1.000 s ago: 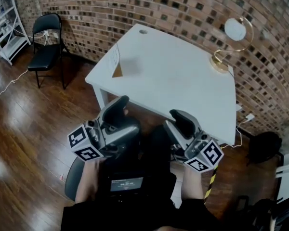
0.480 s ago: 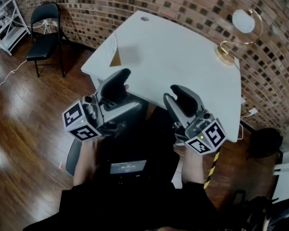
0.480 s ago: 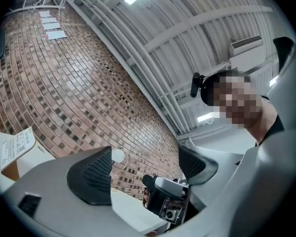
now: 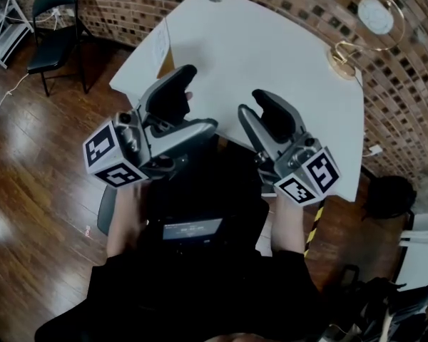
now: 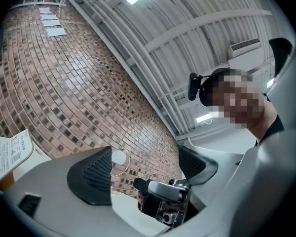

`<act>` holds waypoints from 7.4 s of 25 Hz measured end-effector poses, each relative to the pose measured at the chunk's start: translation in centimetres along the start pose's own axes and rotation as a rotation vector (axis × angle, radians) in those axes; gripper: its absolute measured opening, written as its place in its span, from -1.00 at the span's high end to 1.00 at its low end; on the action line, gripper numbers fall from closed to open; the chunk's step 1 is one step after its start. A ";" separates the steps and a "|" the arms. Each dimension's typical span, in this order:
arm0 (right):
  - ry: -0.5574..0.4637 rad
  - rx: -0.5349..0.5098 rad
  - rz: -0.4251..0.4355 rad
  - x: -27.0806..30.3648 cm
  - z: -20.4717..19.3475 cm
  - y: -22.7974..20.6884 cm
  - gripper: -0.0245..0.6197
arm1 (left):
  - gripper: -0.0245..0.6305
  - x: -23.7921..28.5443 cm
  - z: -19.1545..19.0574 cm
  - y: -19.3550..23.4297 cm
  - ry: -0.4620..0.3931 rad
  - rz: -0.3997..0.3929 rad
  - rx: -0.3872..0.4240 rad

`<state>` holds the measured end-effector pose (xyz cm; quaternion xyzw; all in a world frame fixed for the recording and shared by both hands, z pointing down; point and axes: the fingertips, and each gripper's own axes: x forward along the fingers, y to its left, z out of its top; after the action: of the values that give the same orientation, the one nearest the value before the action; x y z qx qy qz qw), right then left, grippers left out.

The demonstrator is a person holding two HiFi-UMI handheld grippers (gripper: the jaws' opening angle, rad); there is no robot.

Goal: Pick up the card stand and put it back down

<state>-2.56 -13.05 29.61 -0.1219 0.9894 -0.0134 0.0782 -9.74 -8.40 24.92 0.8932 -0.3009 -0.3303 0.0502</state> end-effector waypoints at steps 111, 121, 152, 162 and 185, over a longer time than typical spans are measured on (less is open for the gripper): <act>-0.115 0.343 -0.087 1.6 6.0 -15.7 0.83 | -0.34 7.3 -6.5 2.7 0.242 -0.113 -0.060; -0.127 0.320 -0.165 -1.7 7.1 -21.6 0.83 | -0.34 12.3 -8.5 4.6 0.279 -0.187 -0.094; -0.119 0.323 -0.281 -4.1 5.6 -35.1 0.83 | -0.34 20.3 -11.5 10.8 0.365 -0.252 -0.149; -0.079 0.311 -0.280 -3.6 3.0 -39.5 0.83 | -0.34 21.4 -13.6 13.6 0.428 -0.255 -0.188; 0.083 0.300 -0.275 1.5 -5.2 -48.7 0.83 | -0.34 21.5 -15.8 20.6 0.381 -0.170 -0.321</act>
<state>6.88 -60.63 36.70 -0.2420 0.9528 -0.1760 0.0519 2.56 -39.20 31.08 0.9420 -0.1535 -0.2028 0.2191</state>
